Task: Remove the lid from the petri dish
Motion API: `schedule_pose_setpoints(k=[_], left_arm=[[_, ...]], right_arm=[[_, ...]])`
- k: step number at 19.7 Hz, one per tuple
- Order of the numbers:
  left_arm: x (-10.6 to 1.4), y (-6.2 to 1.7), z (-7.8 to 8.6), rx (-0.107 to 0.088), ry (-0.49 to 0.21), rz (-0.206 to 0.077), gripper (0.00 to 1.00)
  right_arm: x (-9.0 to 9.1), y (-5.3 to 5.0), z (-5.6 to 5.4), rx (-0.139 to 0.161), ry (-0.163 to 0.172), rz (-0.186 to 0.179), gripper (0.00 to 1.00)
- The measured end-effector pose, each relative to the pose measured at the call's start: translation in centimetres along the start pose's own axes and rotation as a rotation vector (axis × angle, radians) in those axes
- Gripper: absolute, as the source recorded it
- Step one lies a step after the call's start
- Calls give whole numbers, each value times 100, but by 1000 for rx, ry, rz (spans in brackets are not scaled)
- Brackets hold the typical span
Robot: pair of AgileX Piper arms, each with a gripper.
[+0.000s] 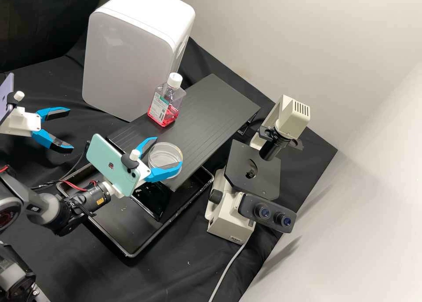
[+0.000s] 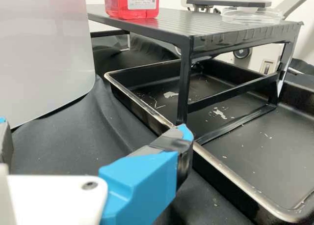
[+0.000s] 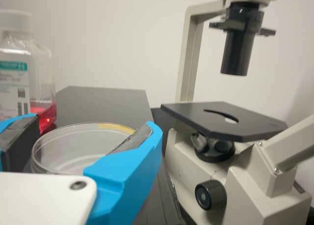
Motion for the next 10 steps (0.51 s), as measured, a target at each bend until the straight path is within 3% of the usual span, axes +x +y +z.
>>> schedule_pose_setpoints(k=[4,10], left_arm=[[0,1,-4,-2,5,1,100],[0,2,-6,-3,6,2,100]], right_arm=[[-21,10,-81,9,35,6,0],[-17,-124,-258,29,83,-28,0]])
